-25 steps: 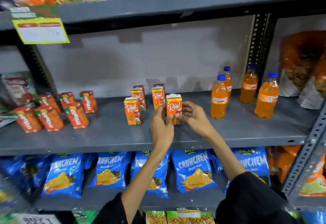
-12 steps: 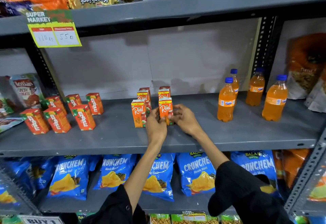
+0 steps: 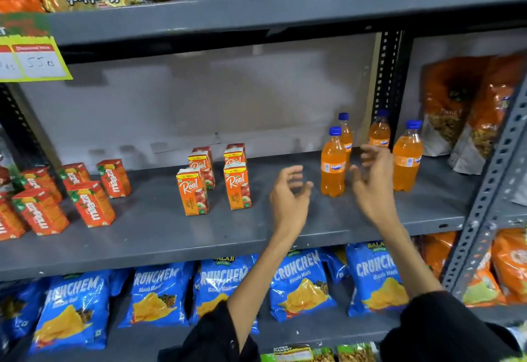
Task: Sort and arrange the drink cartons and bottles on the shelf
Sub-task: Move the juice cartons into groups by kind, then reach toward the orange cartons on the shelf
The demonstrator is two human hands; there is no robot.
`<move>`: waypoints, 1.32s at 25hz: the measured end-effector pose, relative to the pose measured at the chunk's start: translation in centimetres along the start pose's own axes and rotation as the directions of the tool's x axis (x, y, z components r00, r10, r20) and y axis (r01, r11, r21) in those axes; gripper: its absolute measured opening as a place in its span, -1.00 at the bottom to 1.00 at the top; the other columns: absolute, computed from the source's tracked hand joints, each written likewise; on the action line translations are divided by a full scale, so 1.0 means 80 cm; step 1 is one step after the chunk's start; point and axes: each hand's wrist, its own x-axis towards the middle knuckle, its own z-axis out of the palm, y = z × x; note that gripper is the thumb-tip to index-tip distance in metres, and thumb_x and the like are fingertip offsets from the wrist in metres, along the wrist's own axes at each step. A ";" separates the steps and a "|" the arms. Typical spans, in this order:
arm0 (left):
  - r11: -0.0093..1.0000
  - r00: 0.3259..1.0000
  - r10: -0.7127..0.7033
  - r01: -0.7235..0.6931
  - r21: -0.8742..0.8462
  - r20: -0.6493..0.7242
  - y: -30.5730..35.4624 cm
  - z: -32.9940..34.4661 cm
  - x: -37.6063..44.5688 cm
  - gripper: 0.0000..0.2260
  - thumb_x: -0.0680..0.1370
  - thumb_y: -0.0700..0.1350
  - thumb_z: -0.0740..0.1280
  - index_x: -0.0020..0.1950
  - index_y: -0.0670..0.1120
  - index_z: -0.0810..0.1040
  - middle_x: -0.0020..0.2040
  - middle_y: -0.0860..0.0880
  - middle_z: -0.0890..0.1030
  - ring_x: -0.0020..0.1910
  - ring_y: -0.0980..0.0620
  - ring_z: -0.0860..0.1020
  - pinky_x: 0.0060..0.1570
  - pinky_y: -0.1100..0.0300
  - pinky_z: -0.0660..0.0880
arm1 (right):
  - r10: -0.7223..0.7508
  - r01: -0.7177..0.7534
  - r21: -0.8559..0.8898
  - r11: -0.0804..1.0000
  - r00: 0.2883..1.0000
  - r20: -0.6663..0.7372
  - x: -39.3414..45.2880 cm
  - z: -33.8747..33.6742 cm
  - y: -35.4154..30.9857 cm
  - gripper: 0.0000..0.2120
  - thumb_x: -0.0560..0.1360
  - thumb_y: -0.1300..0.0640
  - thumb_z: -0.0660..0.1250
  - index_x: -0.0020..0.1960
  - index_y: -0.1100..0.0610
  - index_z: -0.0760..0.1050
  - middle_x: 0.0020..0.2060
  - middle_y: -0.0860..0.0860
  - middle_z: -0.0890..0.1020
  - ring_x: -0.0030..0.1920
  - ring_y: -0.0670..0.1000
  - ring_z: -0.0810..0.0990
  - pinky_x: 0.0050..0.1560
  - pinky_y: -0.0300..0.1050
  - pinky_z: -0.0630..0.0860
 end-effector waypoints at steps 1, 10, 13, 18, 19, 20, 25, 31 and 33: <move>0.999 0.997 -0.047 0.045 0.027 0.065 0.001 0.014 0.011 -0.60 0.51 -0.24 0.47 0.31 -0.04 0.52 0.20 -0.02 0.61 0.10 0.08 0.61 0.12 0.20 0.57 | 0.065 -0.065 -0.005 0.998 0.990 0.122 0.011 -0.010 0.008 -0.52 0.51 0.32 0.33 0.38 0.14 0.28 0.29 0.13 0.42 0.25 -0.01 0.43 0.32 0.09 0.45; 0.988 0.966 -0.152 0.148 0.034 0.209 -0.007 0.067 0.037 -0.54 0.52 -0.31 0.44 0.40 -0.10 0.47 0.26 -0.10 0.63 0.18 0.01 0.60 0.20 0.13 0.58 | 0.201 -0.387 0.235 0.892 0.803 0.561 0.026 0.002 0.027 -0.48 0.52 0.39 0.31 0.43 0.18 0.29 0.20 0.06 0.57 0.26 0.05 0.55 0.34 0.01 0.47; 0.988 0.962 -0.148 0.152 -0.002 0.228 -0.004 0.082 0.037 -0.55 0.50 -0.32 0.46 0.37 -0.10 0.48 0.23 -0.12 0.64 0.13 0.02 0.61 0.09 0.20 0.60 | 0.212 -0.378 0.236 0.895 0.827 0.521 0.029 -0.008 0.040 -0.48 0.52 0.39 0.31 0.44 0.19 0.30 0.21 0.07 0.59 0.27 0.04 0.55 0.30 -0.04 0.48; 0.991 0.961 -0.132 0.136 -0.001 0.243 0.002 0.115 0.032 -0.53 0.51 -0.28 0.46 0.40 -0.10 0.47 0.26 -0.11 0.63 0.09 0.07 0.59 0.10 0.22 0.57 | 0.232 -0.372 0.228 0.900 0.851 0.471 0.035 -0.023 0.060 -0.50 0.55 0.37 0.27 0.45 0.19 0.29 0.31 0.12 0.55 0.33 0.05 0.52 0.29 -0.10 0.48; 0.991 0.960 -0.133 0.136 0.005 0.245 0.001 0.117 0.033 -0.53 0.52 -0.27 0.46 0.40 -0.09 0.46 0.27 -0.11 0.62 0.09 0.07 0.58 0.12 0.20 0.57 | 0.232 -0.371 0.226 0.901 0.851 0.471 0.034 -0.024 0.061 -0.51 0.55 0.36 0.27 0.45 0.18 0.29 0.30 0.11 0.55 0.32 0.04 0.52 0.31 -0.11 0.49; 0.991 0.960 -0.135 0.136 0.012 0.248 0.000 0.118 0.034 -0.53 0.52 -0.27 0.45 0.41 -0.08 0.46 0.28 -0.11 0.62 0.09 0.07 0.58 0.14 0.18 0.56 | 0.228 -0.366 0.222 0.904 0.850 0.475 0.033 -0.024 0.061 -0.53 0.56 0.35 0.26 0.44 0.17 0.29 0.29 0.09 0.55 0.30 0.01 0.53 0.27 -0.19 0.51; 0.992 0.953 -0.123 0.111 0.057 0.278 0.004 0.104 0.021 -0.48 0.55 -0.23 0.43 0.49 -0.06 0.39 0.38 -0.09 0.57 0.34 -0.04 0.57 0.23 0.16 0.50 | 0.205 -0.242 0.071 0.968 0.919 0.338 0.004 -0.024 0.051 -0.45 0.57 0.28 0.28 0.51 0.14 0.18 0.33 0.02 0.48 0.39 0.06 0.44 0.35 -0.10 0.43; 0.983 0.983 0.134 -0.148 0.108 0.125 -0.020 -0.004 -0.033 -0.62 0.56 -0.05 0.41 0.39 0.05 0.52 0.33 0.07 0.60 0.31 0.14 0.56 0.33 0.06 0.53 | -0.150 0.172 -0.236 0.956 0.983 0.107 -0.082 0.018 0.000 -0.42 0.61 0.14 0.23 0.56 0.16 0.10 0.55 0.12 0.24 0.57 0.06 0.17 0.54 -0.04 0.18; 0.952 0.973 0.223 -0.232 0.198 0.065 -0.029 -0.059 -0.051 -0.64 0.57 -0.07 0.40 0.38 0.00 0.53 0.31 0.06 0.59 0.32 0.13 0.54 0.35 0.07 0.50 | -0.213 0.241 -0.192 0.951 0.965 0.155 -0.103 0.055 -0.030 -0.44 0.61 0.12 0.23 0.55 0.19 0.14 0.55 0.13 0.25 0.58 0.05 0.16 0.55 -0.06 0.16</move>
